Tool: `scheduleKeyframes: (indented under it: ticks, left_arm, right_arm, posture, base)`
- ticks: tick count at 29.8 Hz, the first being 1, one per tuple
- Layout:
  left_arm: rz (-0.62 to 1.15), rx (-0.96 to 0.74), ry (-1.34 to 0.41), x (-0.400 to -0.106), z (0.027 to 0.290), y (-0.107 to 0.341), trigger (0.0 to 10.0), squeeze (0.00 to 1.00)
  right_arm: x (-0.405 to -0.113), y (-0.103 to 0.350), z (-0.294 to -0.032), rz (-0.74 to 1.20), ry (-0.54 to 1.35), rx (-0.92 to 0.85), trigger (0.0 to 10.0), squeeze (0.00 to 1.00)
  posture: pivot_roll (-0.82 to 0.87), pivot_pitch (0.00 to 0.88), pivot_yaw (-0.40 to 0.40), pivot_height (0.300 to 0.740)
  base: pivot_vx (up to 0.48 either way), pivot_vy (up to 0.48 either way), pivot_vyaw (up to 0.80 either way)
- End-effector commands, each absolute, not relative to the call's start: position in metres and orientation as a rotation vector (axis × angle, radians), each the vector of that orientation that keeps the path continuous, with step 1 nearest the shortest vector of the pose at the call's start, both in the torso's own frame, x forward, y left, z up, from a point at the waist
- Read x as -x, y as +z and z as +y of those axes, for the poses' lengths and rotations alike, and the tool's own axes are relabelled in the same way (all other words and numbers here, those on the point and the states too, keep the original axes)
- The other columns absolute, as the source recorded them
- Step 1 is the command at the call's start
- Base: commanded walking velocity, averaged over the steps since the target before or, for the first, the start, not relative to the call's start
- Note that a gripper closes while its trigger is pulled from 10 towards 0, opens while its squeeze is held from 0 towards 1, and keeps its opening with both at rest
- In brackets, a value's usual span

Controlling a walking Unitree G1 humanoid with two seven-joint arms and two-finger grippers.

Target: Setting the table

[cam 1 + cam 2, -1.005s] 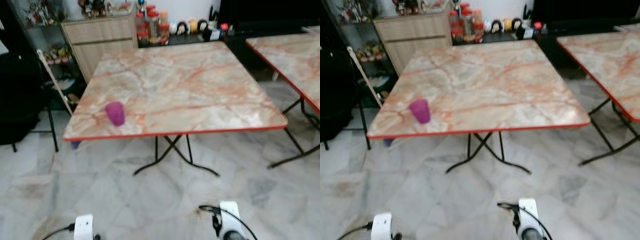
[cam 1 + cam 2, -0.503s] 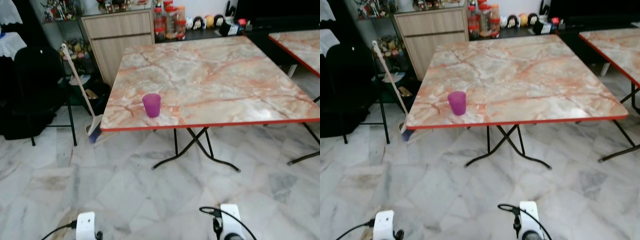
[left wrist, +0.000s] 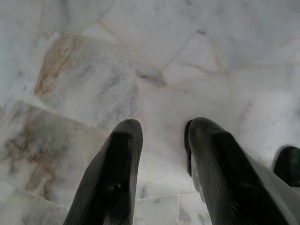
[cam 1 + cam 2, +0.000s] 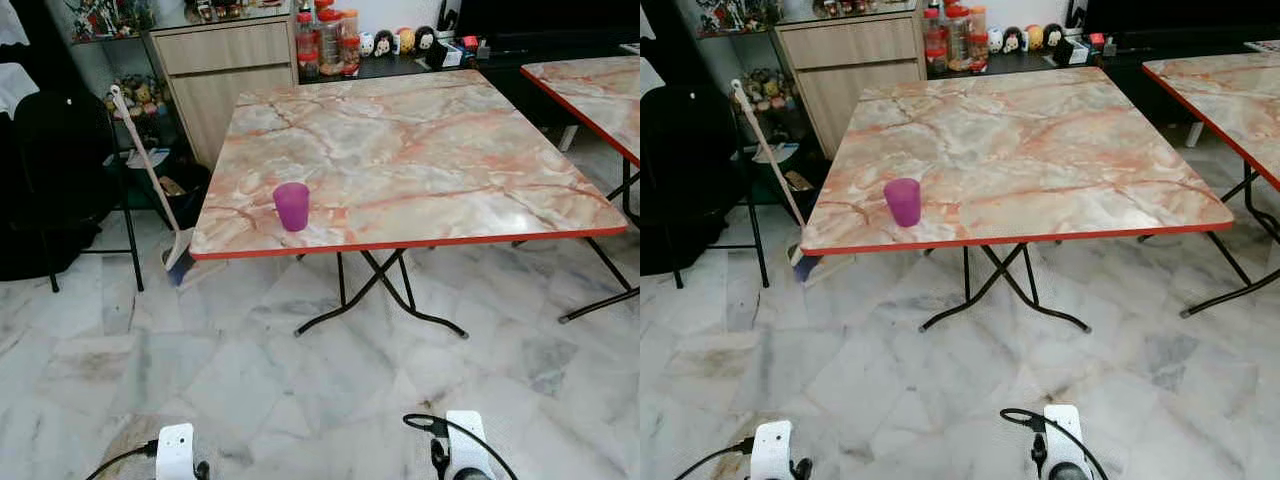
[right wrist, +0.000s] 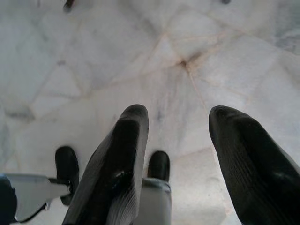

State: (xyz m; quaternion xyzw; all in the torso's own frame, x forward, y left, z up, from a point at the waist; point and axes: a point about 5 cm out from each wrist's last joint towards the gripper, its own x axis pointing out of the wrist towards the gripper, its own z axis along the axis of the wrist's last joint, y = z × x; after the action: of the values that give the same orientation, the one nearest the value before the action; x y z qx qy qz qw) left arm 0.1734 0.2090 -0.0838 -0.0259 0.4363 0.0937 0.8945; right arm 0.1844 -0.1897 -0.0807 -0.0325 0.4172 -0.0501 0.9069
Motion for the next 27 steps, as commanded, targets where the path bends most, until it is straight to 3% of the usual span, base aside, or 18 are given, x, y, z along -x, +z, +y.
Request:
scheduleKeyframes:
  ticks: [1, 27]
  left_arm:
    - [0.891, 0.058, 0.203, -0.1773, 0.2104, -0.0817, 10.0, 0.00]
    - [0.897, 0.047, 0.195, -0.1744, 0.2118, -0.0827, 10.0, 0.00]
  right_arm:
    - [-0.1824, -0.0817, -0.1906, 0.870, -0.115, 0.052, 10.0, 0.00]
    - [-0.1870, -0.0795, -0.1879, 0.854, -0.075, 0.089, 10.0, 0.00]
  posture:
    - [0.01, 0.027, 0.078, 0.740]
    - [0.02, 0.000, 0.071, 0.740]
  base:
    - [0.277, 0.000, -0.52]
    - [0.308, 0.000, -0.03]
